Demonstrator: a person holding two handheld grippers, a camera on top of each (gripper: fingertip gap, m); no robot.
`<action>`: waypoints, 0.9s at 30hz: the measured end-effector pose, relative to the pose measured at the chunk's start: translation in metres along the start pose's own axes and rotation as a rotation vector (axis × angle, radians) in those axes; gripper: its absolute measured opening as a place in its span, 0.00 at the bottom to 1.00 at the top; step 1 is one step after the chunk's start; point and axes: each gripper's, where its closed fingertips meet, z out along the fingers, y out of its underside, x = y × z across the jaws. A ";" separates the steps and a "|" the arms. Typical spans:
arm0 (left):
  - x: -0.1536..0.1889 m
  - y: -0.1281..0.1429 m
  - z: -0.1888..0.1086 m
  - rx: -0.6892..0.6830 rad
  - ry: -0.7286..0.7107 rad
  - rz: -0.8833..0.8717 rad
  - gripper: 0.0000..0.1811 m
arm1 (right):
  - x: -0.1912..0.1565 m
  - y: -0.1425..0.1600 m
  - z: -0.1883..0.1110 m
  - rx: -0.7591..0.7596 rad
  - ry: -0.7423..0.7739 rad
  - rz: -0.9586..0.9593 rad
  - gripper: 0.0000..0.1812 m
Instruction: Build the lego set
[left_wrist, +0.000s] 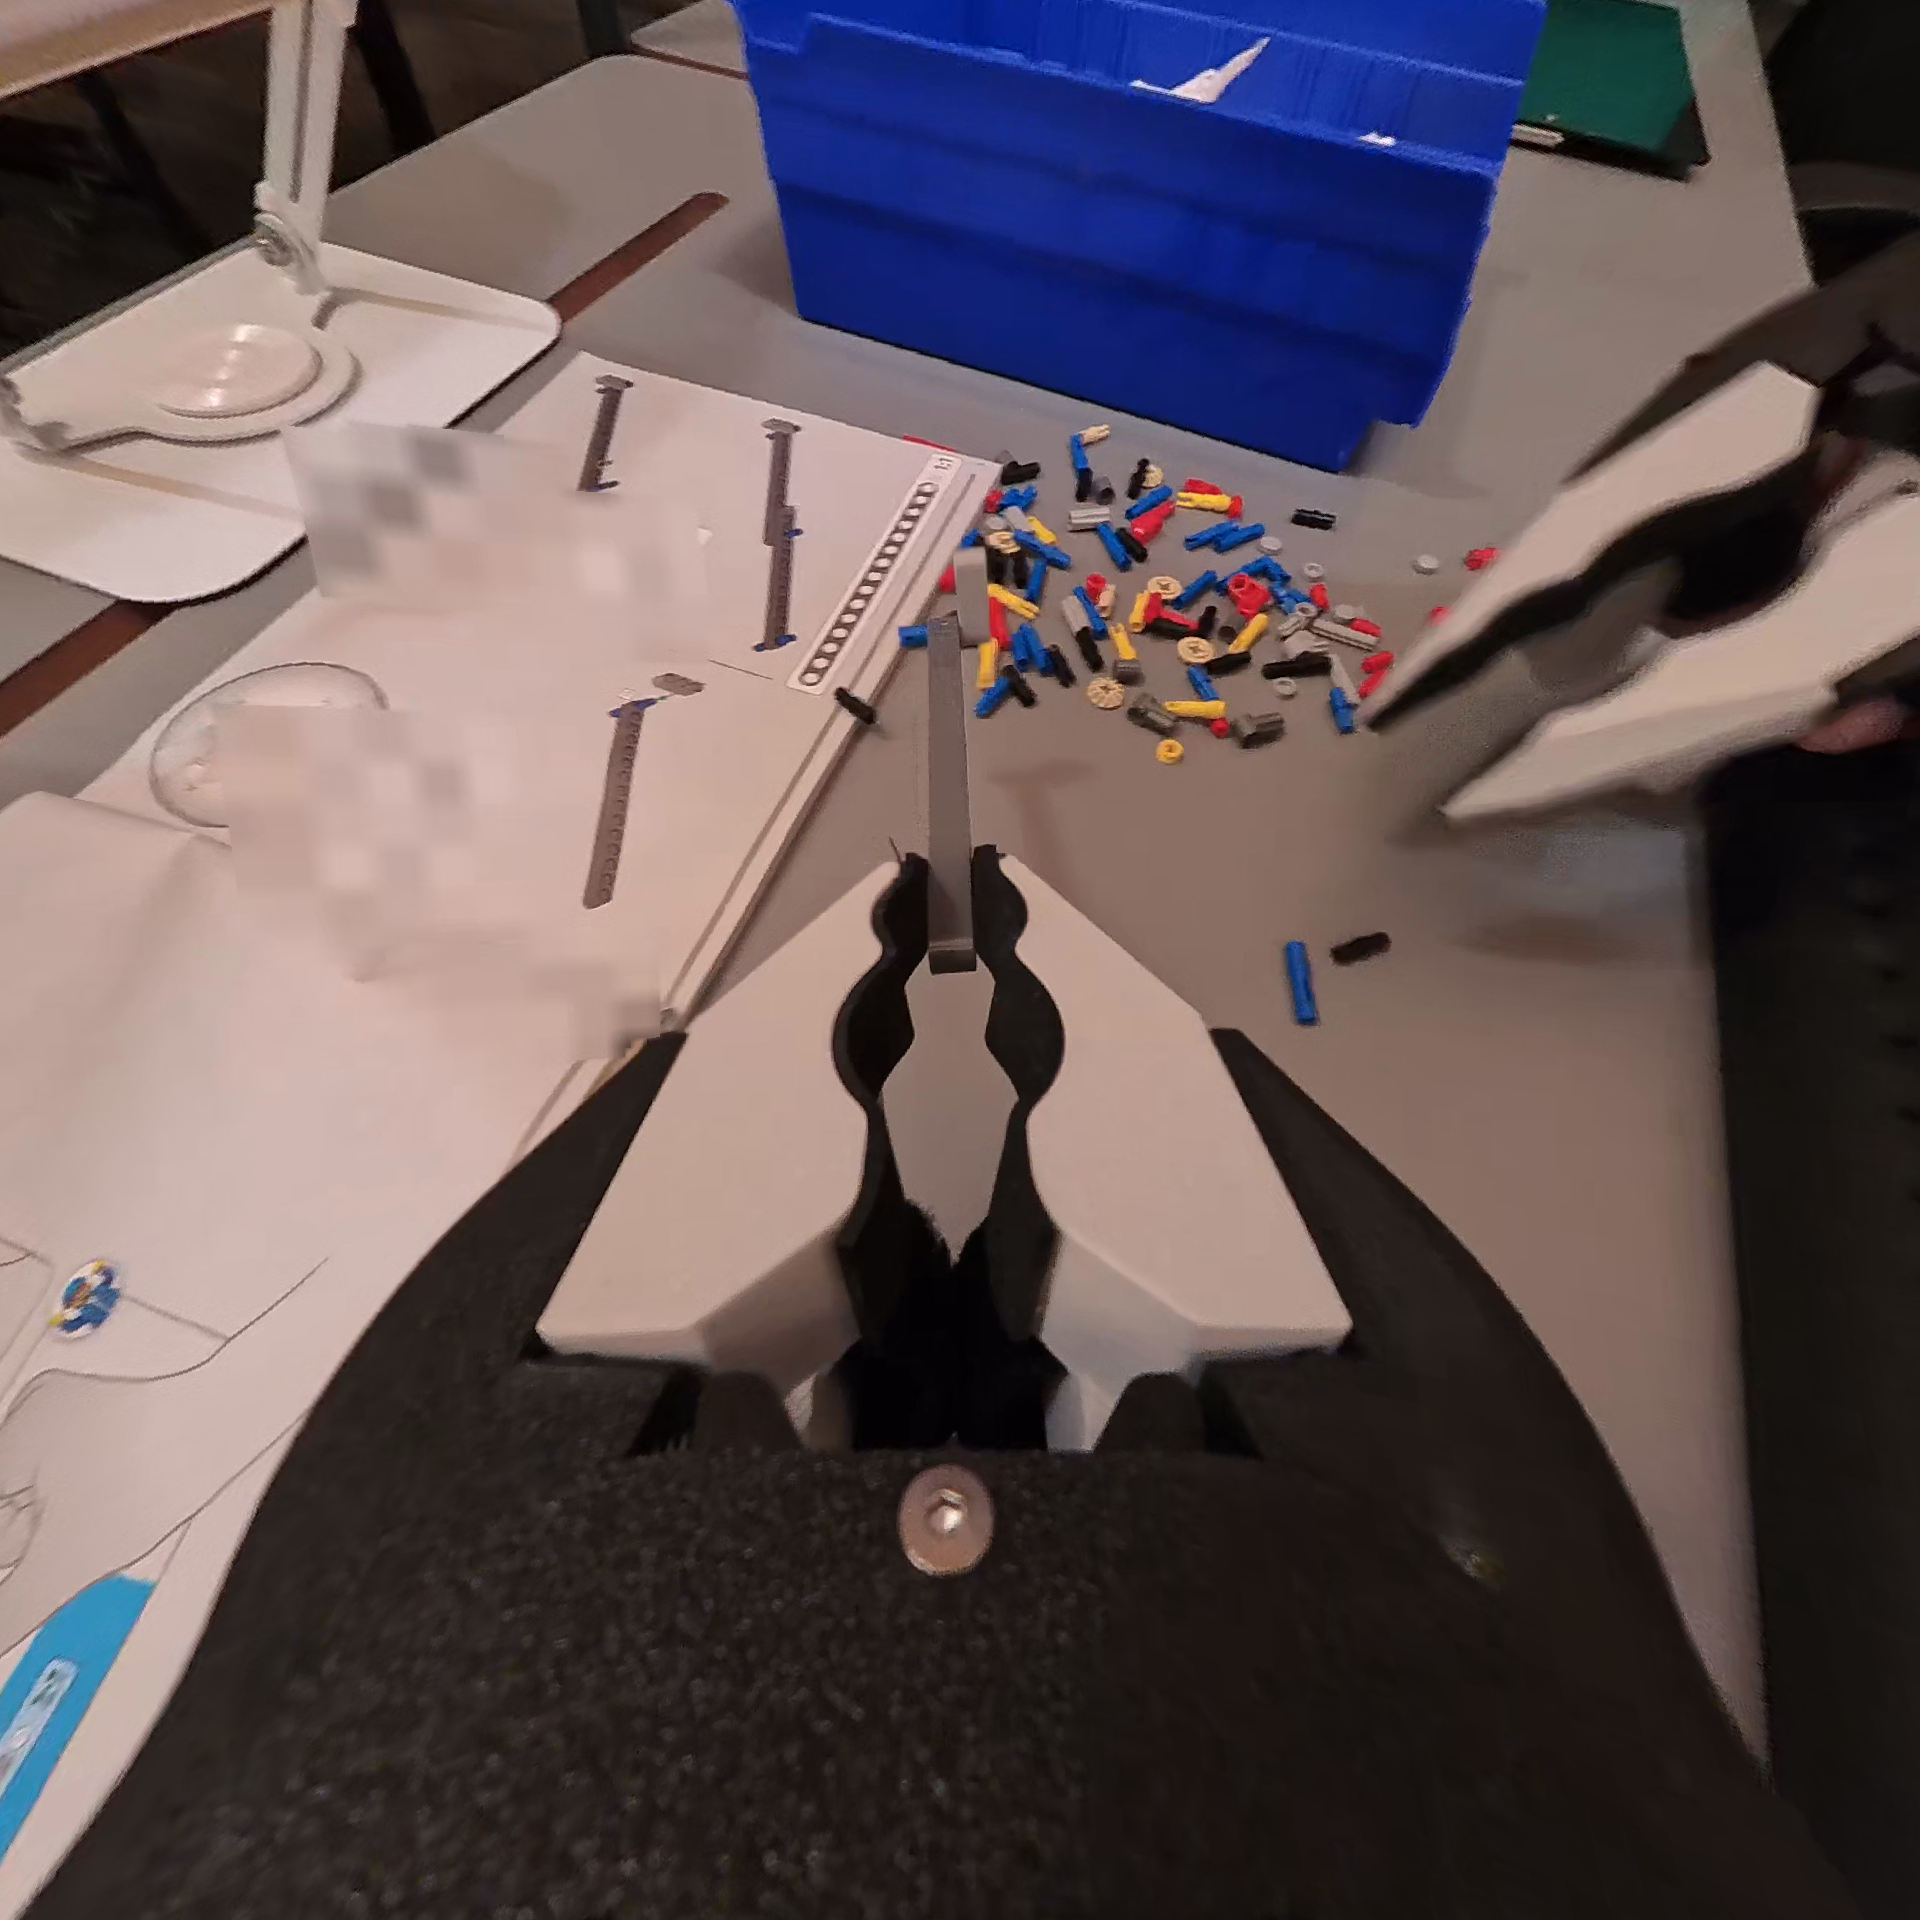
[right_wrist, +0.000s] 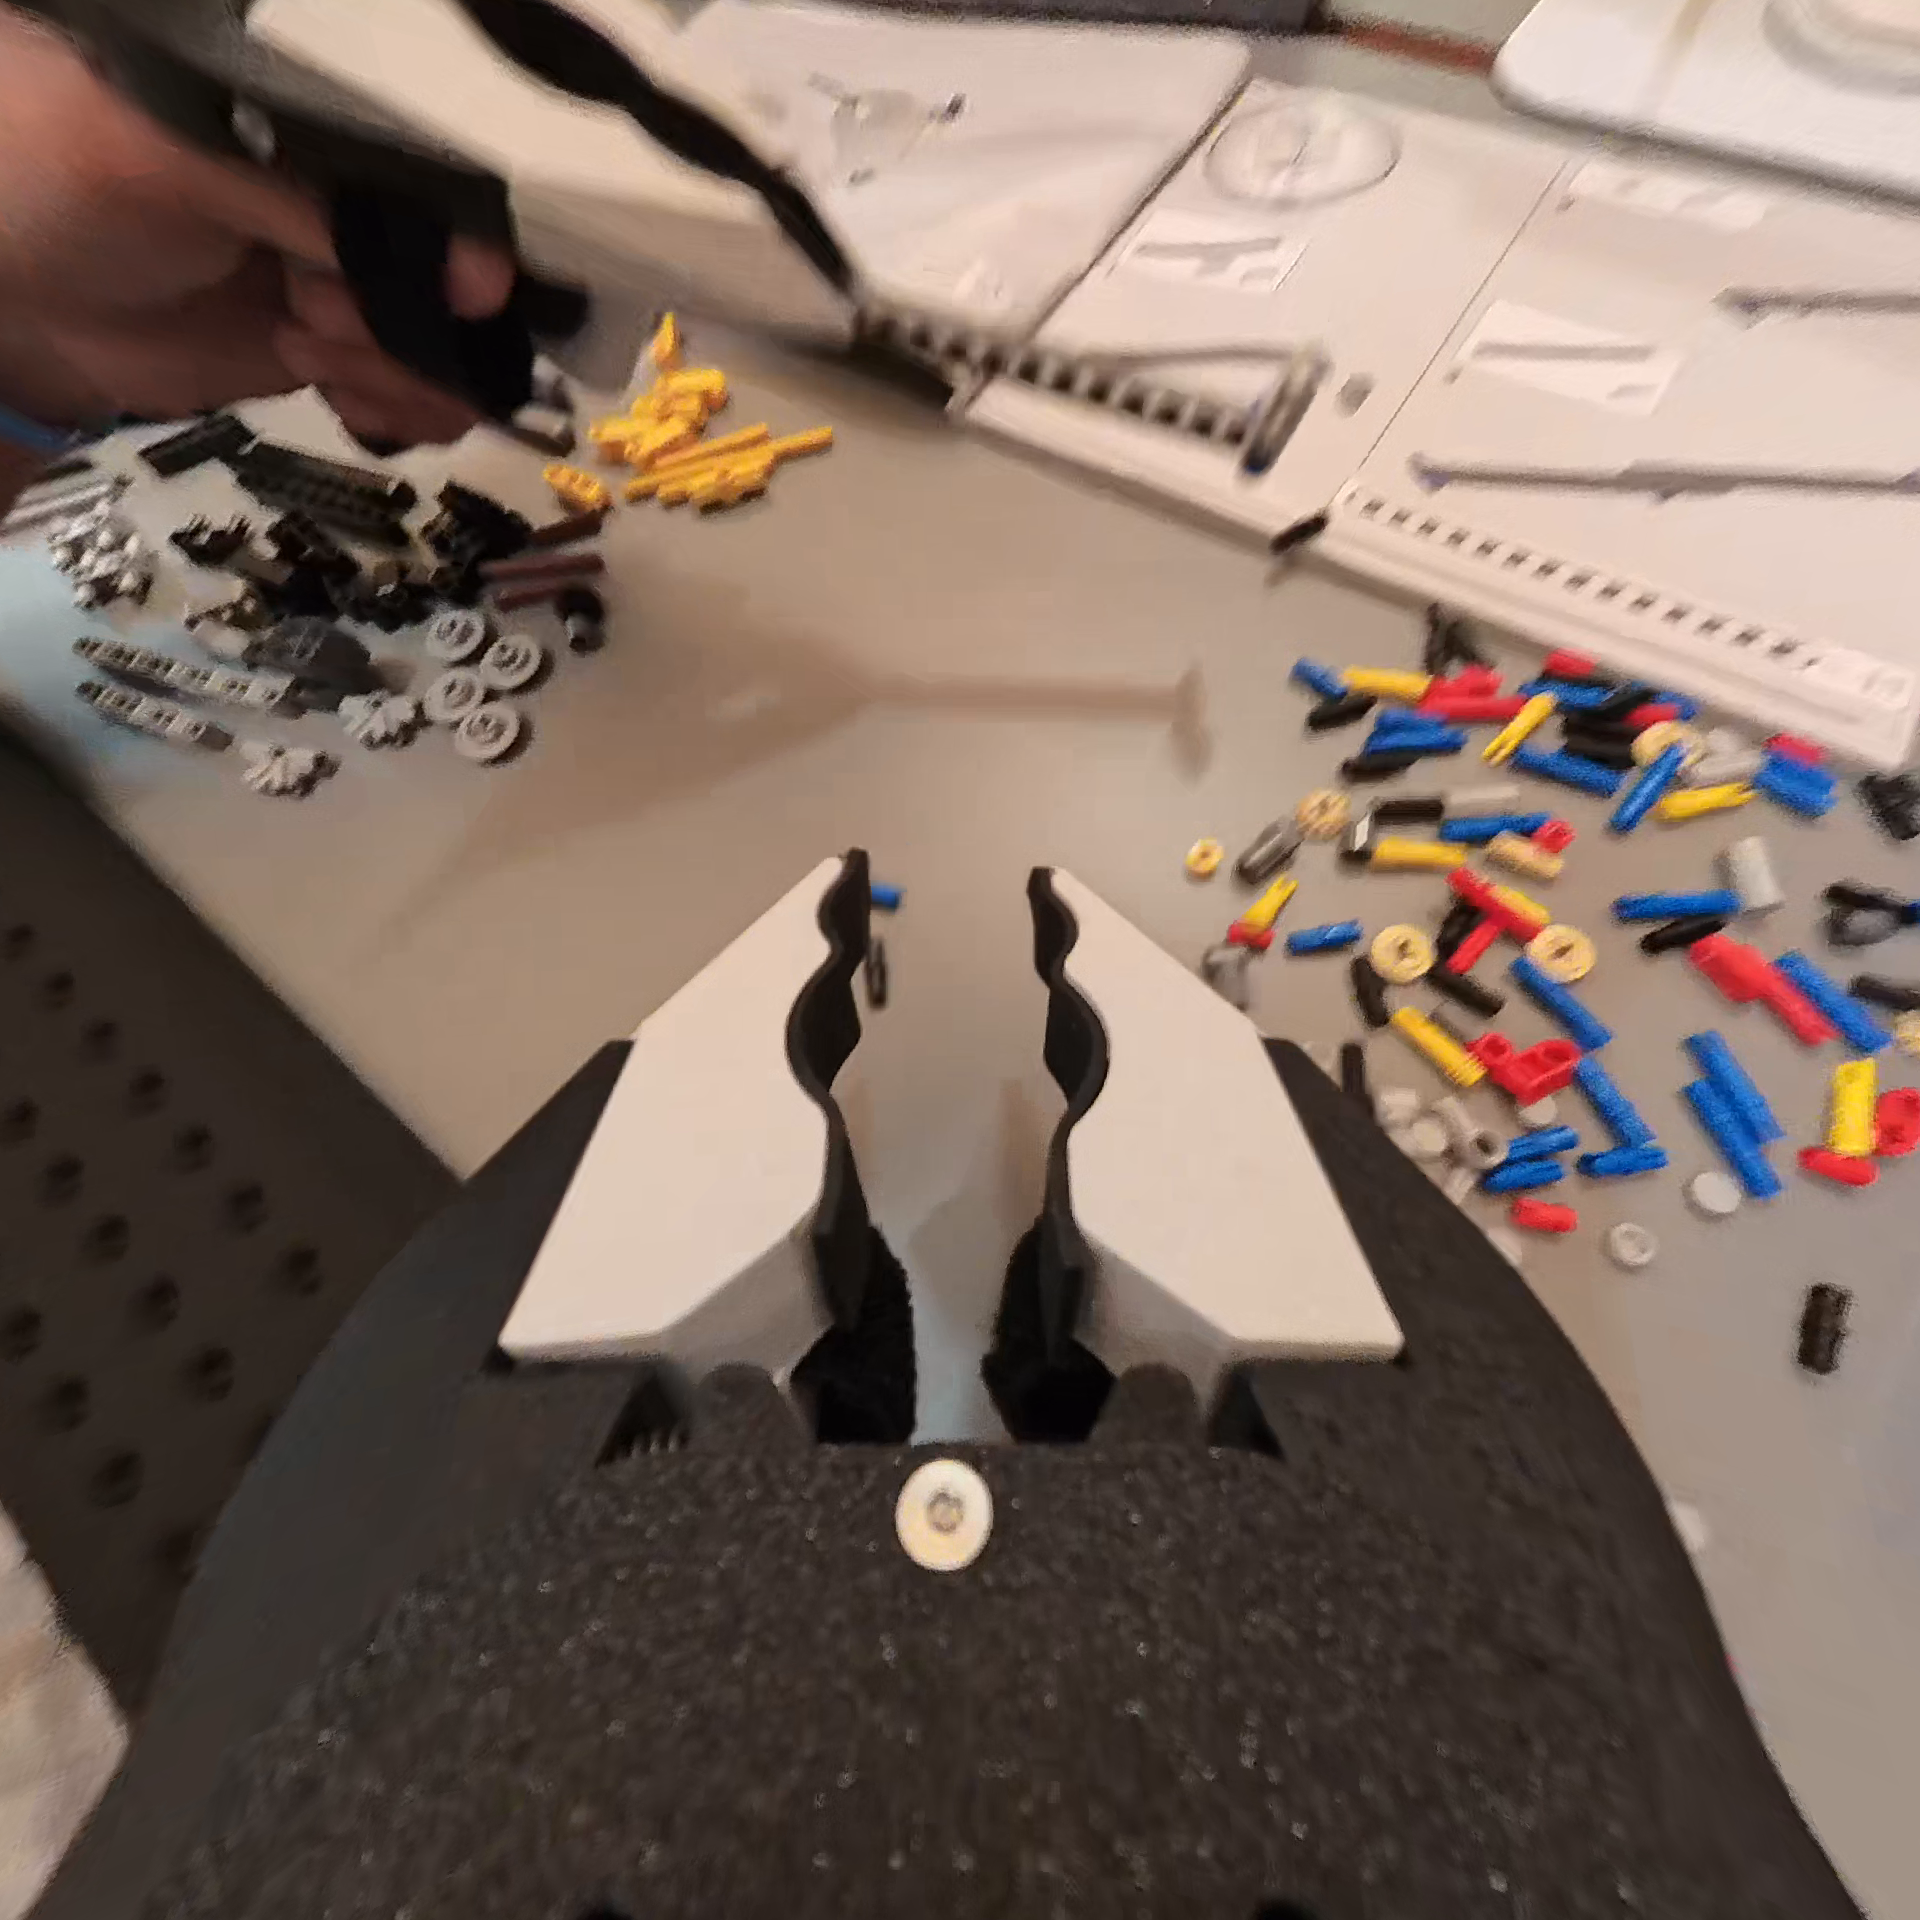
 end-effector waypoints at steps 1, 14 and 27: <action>0.005 -0.001 0.000 0.004 0.027 0.000 0.04 | 0.006 -0.010 0.001 0.026 0.031 -0.015 0.17; 0.022 0.037 0.005 -0.249 0.028 0.207 0.04 | -0.014 0.030 0.023 -0.181 0.026 -0.179 0.11; 0.031 0.073 0.021 -0.436 0.008 0.311 0.04 | -0.011 0.014 0.020 -0.060 0.093 -0.148 0.10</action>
